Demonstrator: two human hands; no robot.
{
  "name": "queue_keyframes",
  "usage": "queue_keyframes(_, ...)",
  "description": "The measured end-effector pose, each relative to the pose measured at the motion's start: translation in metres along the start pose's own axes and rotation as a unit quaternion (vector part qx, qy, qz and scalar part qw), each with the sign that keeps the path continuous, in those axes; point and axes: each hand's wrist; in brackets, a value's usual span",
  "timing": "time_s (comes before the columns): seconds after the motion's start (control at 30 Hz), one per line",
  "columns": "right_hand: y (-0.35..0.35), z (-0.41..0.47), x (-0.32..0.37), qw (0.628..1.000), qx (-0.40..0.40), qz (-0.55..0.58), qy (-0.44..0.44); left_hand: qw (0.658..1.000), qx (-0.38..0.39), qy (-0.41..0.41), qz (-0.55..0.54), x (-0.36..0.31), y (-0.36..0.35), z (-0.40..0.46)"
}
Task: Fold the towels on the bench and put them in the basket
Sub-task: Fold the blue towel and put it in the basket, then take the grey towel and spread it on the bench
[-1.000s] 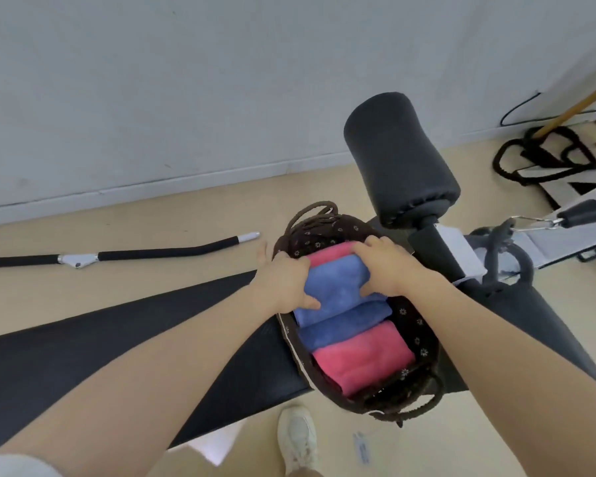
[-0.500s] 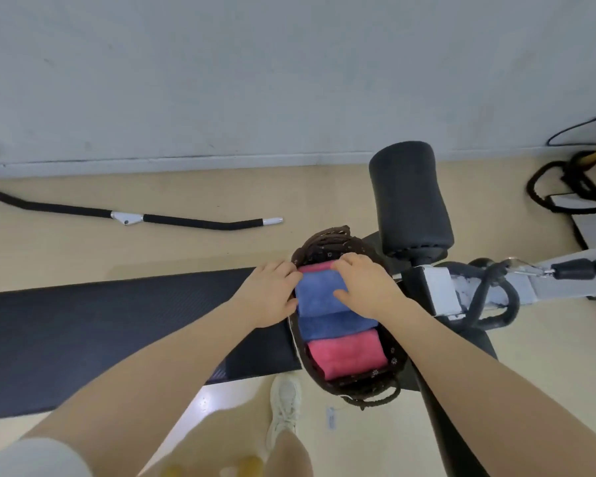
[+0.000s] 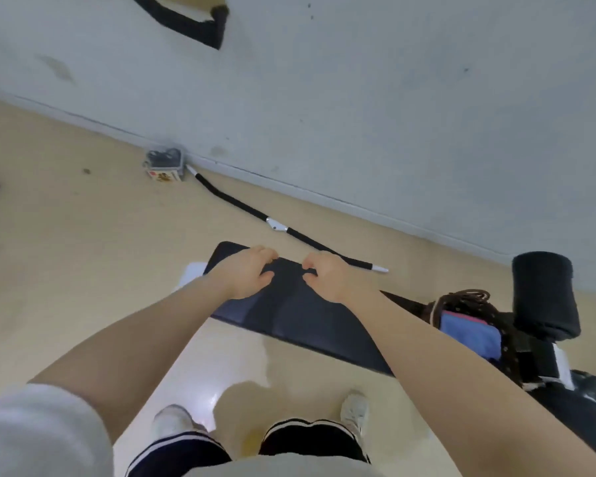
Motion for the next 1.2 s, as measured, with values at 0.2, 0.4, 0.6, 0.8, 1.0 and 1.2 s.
queue_keyframes(0.2,-0.024,0.036,0.213,0.991,0.018,-0.082,0.1,0.98,-0.119,0.13,-0.095,0.166,0.081,-0.157)
queue_keyframes(0.4,-0.064,0.096,0.387,0.969,0.059,-0.112,0.21,0.927,-0.235,0.242,-0.164,0.284,0.129,-0.271)
queue_keyframes(0.6,-0.097,0.153,0.541,0.945,0.074,-0.123,0.293,0.892,-0.269,0.307,-0.192,0.404,0.175,-0.341)
queue_keyframes(0.8,-0.109,0.253,0.702,0.937,0.086,-0.118,0.317,0.862,-0.303,0.347,-0.211,0.543,0.256,-0.378)
queue_keyframes(1.0,-0.106,0.33,0.848,0.931,0.114,-0.129,0.321,0.835,-0.307,0.387,-0.242,0.662,0.342,-0.41)
queue_keyframes(1.2,-0.122,0.39,0.951,0.932,0.12,-0.126,0.318,0.836,-0.31,0.374,-0.254,0.779,0.395,-0.412)
Point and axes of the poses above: each hand's wrist, its own z-axis towards the middle knuckle, its own y-axis out of the back of the hand, x = y × z, and after that the axes turned 4 degrees about -z, right-handed
